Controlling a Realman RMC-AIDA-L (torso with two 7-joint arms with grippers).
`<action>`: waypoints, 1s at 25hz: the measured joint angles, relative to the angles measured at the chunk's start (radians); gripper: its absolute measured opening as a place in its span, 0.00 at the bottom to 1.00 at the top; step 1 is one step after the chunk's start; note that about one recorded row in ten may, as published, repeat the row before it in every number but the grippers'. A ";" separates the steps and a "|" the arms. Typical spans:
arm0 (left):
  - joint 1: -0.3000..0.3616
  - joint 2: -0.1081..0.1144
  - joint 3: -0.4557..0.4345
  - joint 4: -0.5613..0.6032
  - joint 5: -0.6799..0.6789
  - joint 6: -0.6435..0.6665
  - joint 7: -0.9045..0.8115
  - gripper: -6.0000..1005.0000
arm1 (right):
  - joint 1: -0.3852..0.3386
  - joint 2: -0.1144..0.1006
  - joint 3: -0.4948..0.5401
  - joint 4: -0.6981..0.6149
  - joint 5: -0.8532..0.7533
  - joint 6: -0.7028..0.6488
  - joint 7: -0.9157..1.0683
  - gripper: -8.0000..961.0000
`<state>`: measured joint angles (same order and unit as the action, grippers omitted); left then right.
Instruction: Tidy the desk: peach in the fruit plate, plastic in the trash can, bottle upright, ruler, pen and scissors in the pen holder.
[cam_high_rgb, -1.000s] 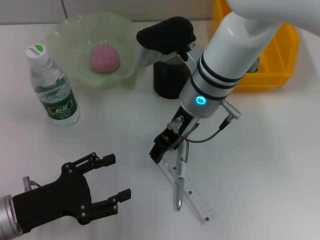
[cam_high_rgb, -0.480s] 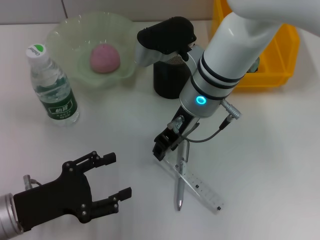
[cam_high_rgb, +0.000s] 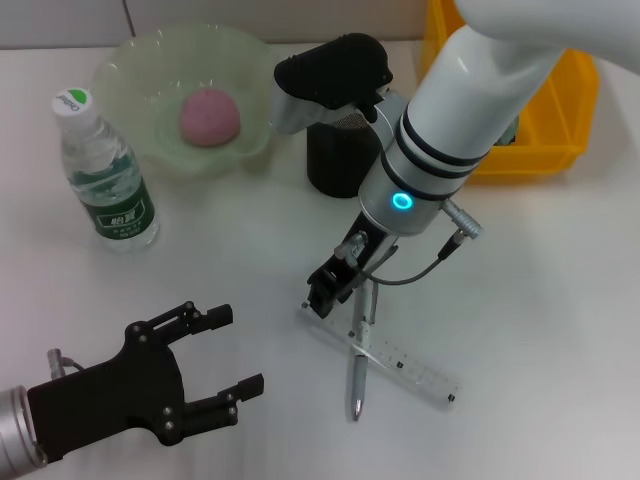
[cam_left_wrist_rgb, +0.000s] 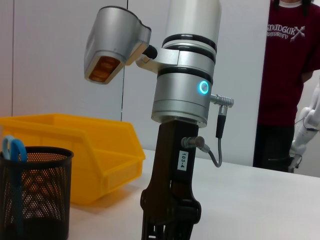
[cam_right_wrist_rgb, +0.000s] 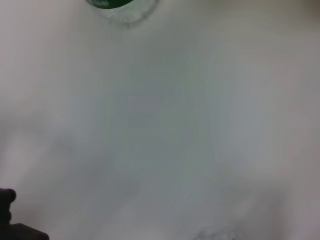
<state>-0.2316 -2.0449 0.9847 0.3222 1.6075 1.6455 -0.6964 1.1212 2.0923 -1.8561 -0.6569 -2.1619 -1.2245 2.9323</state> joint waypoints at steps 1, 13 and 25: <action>0.000 0.000 0.000 0.000 0.000 0.000 0.000 0.80 | -0.001 0.000 0.000 -0.006 -0.005 -0.002 -0.001 0.37; -0.001 0.000 0.000 0.000 0.000 0.001 0.000 0.80 | -0.016 0.000 0.002 -0.030 -0.008 -0.020 -0.001 0.15; -0.002 -0.001 0.000 0.000 0.000 0.000 0.000 0.80 | -0.088 -0.003 -0.001 -0.184 -0.047 -0.075 -0.080 0.56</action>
<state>-0.2332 -2.0463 0.9849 0.3221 1.6076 1.6455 -0.6964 1.0329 2.0892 -1.8569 -0.8414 -2.2092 -1.2999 2.8524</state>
